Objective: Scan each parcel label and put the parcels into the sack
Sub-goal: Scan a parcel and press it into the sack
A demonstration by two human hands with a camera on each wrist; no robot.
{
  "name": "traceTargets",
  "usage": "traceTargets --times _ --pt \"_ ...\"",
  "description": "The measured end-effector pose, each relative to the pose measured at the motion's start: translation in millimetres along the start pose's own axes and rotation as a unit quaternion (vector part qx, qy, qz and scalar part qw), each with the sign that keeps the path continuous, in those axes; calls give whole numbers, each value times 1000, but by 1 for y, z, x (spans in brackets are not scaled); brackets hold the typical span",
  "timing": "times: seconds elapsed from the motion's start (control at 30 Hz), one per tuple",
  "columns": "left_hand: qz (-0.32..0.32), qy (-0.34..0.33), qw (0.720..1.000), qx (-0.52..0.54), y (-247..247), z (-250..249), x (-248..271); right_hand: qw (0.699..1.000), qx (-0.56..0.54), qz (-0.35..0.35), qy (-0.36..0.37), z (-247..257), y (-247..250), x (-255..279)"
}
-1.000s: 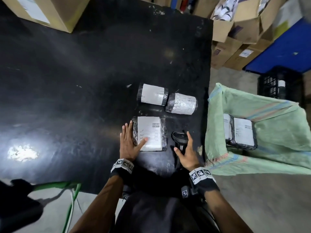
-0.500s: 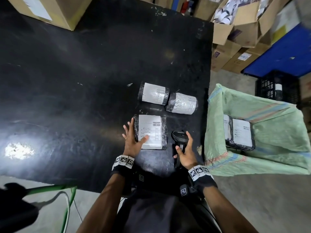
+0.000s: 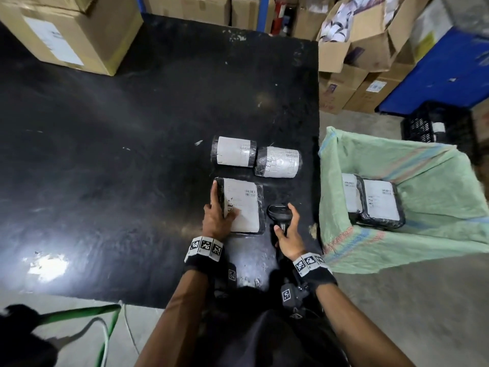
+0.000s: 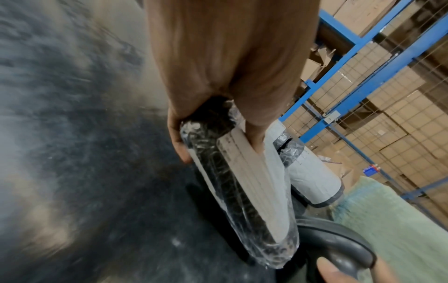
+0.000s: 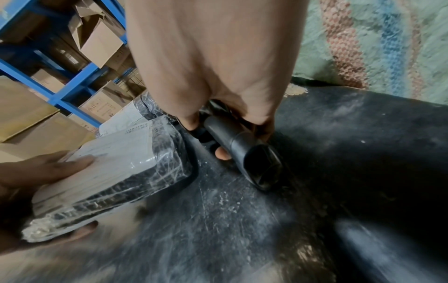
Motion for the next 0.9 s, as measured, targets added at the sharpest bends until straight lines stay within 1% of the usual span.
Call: traceTargets --times 0.1,0.17,0.3,0.4,0.53,0.63,0.7,0.77,0.83,0.9 --pt "-10 24 999 -21 -1 -2 8 1000 4 -11 18 3 0 2" --pt "-16 20 1000 -18 -4 0 14 1000 8 -12 25 3 -1 4" --pt "-31 -33 999 7 -11 4 19 999 6 -6 33 4 3 10" --pt "-34 -74 997 14 -14 1 17 997 11 -27 68 6 11 22" --pt "-26 -125 992 -12 -9 -8 12 992 -10 -57 112 15 24 35" --pt "-51 -156 986 1 -2 -20 12 988 -25 -67 140 36 34 44" --pt "-67 -195 978 10 2 -33 14 986 -32 -65 152 59 39 54" --pt "-71 -212 974 30 6 -44 13 982 -44 -62 173 84 43 63" --pt "-68 -219 971 73 8 -52 10 977 -50 -59 198 107 47 68" --pt "-53 -236 961 135 11 -61 6 973 -63 -58 216 125 48 70"
Point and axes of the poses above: each hand's wrist, its own x-axis away from the middle knuckle, its own y-axis out of the back of the hand, z = x × y, the point moved 5 cm from there along -x, towards the middle knuckle, and after that the axes turned 5 degrees about z, right-handed, at the moved point
